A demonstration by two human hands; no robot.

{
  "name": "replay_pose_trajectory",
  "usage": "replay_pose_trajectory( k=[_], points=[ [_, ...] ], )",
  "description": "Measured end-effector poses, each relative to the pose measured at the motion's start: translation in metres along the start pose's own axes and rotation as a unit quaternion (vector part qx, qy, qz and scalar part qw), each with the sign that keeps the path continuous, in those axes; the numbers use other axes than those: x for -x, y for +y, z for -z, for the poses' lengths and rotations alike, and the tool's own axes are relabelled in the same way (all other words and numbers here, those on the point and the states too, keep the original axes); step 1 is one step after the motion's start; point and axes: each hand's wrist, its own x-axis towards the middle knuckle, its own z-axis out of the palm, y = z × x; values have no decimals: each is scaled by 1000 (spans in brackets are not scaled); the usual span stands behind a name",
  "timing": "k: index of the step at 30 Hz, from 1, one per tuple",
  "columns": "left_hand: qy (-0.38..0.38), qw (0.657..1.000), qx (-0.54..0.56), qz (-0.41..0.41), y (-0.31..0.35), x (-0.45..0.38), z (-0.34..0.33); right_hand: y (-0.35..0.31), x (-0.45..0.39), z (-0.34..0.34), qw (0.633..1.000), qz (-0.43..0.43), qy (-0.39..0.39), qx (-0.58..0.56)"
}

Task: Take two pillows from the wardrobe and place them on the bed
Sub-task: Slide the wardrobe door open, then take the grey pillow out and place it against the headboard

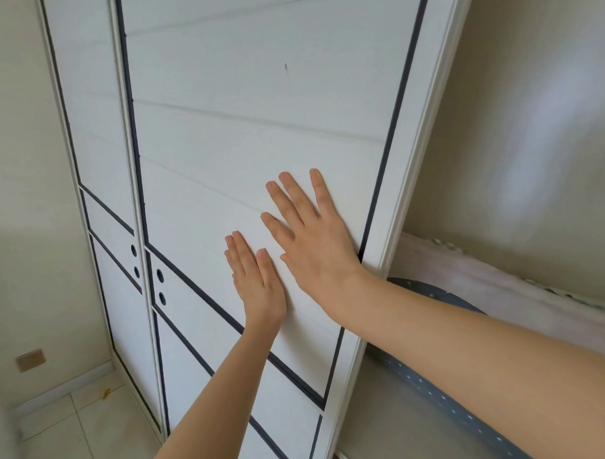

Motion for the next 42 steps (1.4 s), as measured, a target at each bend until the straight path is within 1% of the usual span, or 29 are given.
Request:
replay_pose_trajectory(
  k=[10,15,19,21,23,25,28,31,33,36,39,42],
  points=[
    [-1,999,-31,-30,-16,-15,8,-7,-13,-5,1000,-2,6,12],
    [-7,999,-32,-39,-18,-15,13,-6,-12,-1,1000,-3,4,-11],
    [-22,998,-46,-36,-10,-13,23,-1,-8,9,996,-15,11,-82],
    [-24,999,-37,-22,-1,-10,30,1,-2,17,990,-18,18,-137],
    [-17,1000,-15,-21,9,-2,40,2,11,25,979,-19,44,-200],
    [-10,999,-7,-44,18,12,49,1,29,30,966,-15,89,-243],
    [-17,996,-11,-90,31,40,55,3,63,33,940,-20,144,-310],
    [-3,990,1,-144,44,74,52,10,105,28,912,-26,163,-375],
    [6,987,7,-162,51,97,46,16,137,19,900,-31,145,-411],
    [-12,982,-5,-187,54,132,31,21,185,1,883,-65,81,-458],
    [-66,972,-17,-223,53,167,8,24,222,-22,877,-101,30,-469],
    [-126,970,-27,-208,42,197,-24,31,250,-49,876,-125,3,-465]
  ],
)
